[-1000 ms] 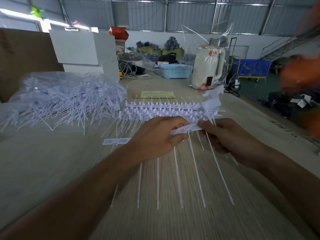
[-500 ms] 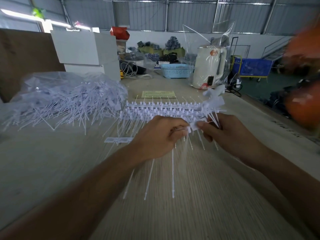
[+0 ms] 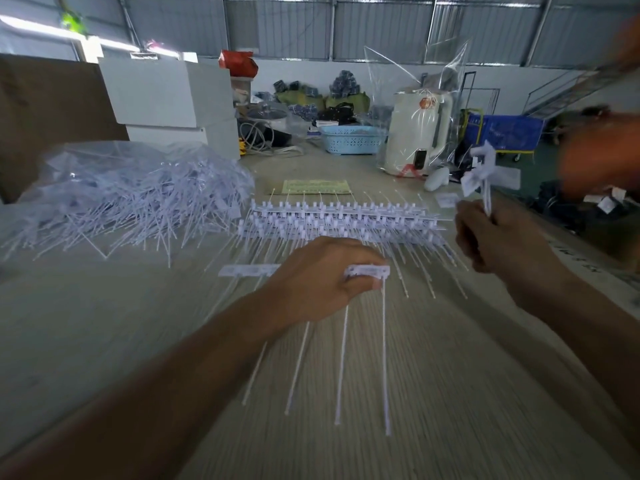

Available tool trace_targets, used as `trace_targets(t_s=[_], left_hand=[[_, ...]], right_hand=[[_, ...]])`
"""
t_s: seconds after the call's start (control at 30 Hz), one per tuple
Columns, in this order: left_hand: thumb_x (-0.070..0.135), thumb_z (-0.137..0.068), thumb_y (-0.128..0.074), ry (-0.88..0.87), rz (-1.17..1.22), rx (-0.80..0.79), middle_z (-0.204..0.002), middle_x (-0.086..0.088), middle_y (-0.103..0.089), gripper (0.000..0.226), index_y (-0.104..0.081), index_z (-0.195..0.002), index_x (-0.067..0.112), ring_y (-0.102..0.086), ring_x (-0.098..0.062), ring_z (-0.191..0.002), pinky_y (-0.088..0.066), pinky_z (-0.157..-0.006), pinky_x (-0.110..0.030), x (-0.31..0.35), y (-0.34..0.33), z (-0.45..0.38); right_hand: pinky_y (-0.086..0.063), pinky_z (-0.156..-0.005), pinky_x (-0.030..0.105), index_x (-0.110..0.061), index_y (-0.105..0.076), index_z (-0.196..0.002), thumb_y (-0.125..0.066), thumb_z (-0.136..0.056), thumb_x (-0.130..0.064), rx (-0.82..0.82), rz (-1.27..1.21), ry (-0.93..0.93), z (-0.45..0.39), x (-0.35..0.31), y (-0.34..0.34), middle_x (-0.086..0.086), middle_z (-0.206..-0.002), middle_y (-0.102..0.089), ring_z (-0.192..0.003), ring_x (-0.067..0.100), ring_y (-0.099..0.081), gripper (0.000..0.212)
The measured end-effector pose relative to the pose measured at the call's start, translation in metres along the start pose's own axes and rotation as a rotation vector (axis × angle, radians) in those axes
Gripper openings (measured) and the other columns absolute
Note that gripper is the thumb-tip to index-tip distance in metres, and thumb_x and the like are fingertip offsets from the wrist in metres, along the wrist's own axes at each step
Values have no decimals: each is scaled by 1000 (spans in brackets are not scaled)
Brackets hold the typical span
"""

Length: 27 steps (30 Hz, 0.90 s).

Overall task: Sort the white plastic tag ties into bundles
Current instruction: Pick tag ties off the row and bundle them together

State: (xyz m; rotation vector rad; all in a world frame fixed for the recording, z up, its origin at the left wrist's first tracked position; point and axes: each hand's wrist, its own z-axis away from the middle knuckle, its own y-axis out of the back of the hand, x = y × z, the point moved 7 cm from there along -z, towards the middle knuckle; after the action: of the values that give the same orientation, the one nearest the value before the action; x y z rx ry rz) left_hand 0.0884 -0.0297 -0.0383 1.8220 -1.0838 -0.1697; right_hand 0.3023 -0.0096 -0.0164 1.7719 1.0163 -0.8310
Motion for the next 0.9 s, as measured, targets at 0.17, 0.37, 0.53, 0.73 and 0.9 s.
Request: trace_targets(t_s=[0.17, 0.37, 0.53, 0.73, 0.9], left_hand=[[38, -94, -61, 21, 54, 128, -112, 9, -74, 32, -70, -122, 27, -70, -7, -96, -58, -83, -39, 2, 9, 0], [18, -98, -59, 67, 98, 100, -97, 4, -67, 30, -68, -127, 18, -61, -8, -87, -50, -78, -30, -1, 4, -2], [8, -97, -55, 73, 94, 100, -87, 9, -58, 35, -67, -128, 18, -55, -3, -77, -45, -69, -22, 3, 3, -4], [9, -95, -61, 98, 164, 88, -109, -1, -75, 36, -66, -129, 19, -67, -3, -72, -56, -67, -25, -1, 8, -1], [19, -92, -68, 95, 82, 31, -83, 5, -73, 26, -70, -118, 23, -62, -8, -58, -55, -58, -35, -9, 10, 0]], right_hand=[[-27, -36, 23, -13, -51, -81, -40, -106, -31, -186, -26, -23, 16, 0, -32, 2, -53, -51, -38, 9, -35, 33], [-27, -42, 22, -16, -66, -83, -60, -98, -36, -315, -113, -129, 27, 0, -54, -10, -49, -43, -41, 6, -32, 26], [-22, -39, 21, -8, -69, -91, -61, -91, -54, -405, -188, -225, 34, 2, -63, -7, -51, -32, -44, 9, -25, 46], [-22, -38, 21, -17, -67, -73, -66, -93, -37, -399, -221, -209, 32, 2, -64, -7, -52, -30, -42, 8, -25, 28], [-21, -37, 19, -14, -64, -76, -63, -96, -37, -390, -291, -280, 30, 8, -61, -5, -53, -29, -43, 9, -23, 30]])
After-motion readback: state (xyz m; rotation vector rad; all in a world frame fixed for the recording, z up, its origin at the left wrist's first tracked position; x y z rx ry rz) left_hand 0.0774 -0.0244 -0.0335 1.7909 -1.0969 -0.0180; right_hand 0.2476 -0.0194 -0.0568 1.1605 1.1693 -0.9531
